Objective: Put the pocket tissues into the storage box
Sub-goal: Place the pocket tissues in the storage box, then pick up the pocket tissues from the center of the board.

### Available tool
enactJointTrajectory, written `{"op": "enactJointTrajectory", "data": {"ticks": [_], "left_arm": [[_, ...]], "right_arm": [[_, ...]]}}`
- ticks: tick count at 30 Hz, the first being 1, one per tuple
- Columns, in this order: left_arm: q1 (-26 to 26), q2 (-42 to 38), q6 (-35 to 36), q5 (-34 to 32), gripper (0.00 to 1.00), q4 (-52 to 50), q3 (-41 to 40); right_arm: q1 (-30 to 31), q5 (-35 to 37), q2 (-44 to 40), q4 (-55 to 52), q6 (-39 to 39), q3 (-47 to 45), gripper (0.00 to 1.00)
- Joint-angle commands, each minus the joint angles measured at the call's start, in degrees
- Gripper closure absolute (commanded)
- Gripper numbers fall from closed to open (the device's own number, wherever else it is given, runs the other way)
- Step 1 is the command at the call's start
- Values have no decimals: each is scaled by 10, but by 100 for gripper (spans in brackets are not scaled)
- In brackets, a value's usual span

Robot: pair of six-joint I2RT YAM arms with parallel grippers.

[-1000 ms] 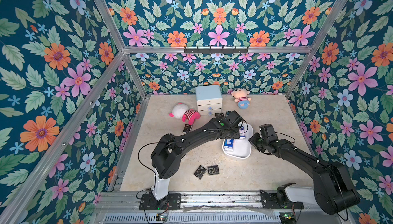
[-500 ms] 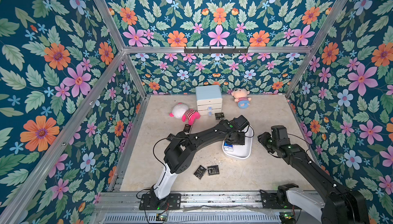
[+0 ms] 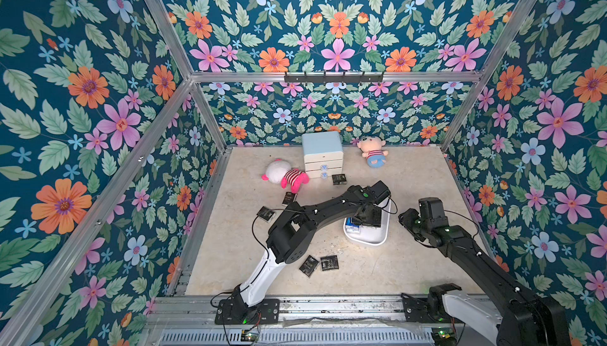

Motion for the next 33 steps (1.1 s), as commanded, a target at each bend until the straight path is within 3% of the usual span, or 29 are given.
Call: {"op": "enactJointTrajectory", "data": {"ticks": [1, 6, 15, 22, 26, 33], "left_arm": [[0, 4, 9, -12, 36, -27, 11], [1, -11, 3, -15, 30, -22, 22], [2, -103, -3, -38, 28, 14, 11], [54, -220, 19, -91, 24, 67, -120], [118, -274, 30, -84, 12, 101, -213], [167, -282, 95, -106, 13, 125, -283]], "right_arm": [[0, 0, 6, 0, -8, 6, 48], [0, -2, 11, 0, -19, 12, 48], [0, -13, 22, -6, -34, 20, 48], [0, -35, 8, -23, -50, 20, 41], [1, -39, -3, -34, -53, 15, 36], [1, -38, -9, -45, -50, 12, 35]]}}
